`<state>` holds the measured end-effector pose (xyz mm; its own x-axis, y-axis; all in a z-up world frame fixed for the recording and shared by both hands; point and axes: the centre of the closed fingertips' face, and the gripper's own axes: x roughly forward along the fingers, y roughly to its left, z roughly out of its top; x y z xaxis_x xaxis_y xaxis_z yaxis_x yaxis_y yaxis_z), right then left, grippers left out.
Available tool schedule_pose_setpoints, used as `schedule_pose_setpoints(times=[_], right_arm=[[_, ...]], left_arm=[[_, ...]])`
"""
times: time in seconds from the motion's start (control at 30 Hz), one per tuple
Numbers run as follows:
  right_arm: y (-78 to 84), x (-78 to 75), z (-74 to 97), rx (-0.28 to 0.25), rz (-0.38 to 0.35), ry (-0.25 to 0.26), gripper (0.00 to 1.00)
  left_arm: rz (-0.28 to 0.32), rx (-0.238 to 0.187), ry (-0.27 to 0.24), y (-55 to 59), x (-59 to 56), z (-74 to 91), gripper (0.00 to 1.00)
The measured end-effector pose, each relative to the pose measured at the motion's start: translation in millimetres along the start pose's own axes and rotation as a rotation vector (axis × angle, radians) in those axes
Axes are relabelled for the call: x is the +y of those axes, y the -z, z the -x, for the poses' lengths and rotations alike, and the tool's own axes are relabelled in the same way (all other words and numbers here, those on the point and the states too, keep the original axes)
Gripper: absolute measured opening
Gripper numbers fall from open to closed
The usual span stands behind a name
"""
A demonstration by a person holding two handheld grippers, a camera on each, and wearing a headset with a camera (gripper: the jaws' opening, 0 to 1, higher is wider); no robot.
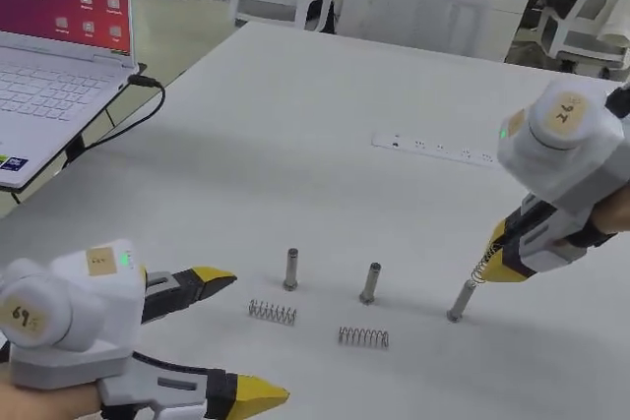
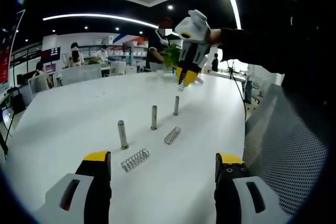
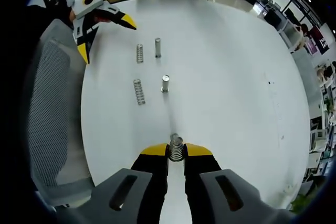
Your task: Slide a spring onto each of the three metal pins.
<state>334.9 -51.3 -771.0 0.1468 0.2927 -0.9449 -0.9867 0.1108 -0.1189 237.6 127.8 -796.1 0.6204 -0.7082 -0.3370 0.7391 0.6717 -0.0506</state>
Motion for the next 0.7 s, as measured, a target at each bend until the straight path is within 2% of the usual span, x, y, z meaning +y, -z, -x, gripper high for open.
schedule_pose_setpoints(times=[0.23,0.7], right_arm=[[3.4,-2.8,-8.1,0.017,-0.003,-0.013,0.09],[5.8,-4.2,-17.9,0.032,-0.008,-0.033,0.09]], left_arm=[[0.004,-0.005,-0.009,0.3,0.6,0.1,0.84],[0.009,-0.007,-0.004,1.2,-0.5,-0.6,0.84]])
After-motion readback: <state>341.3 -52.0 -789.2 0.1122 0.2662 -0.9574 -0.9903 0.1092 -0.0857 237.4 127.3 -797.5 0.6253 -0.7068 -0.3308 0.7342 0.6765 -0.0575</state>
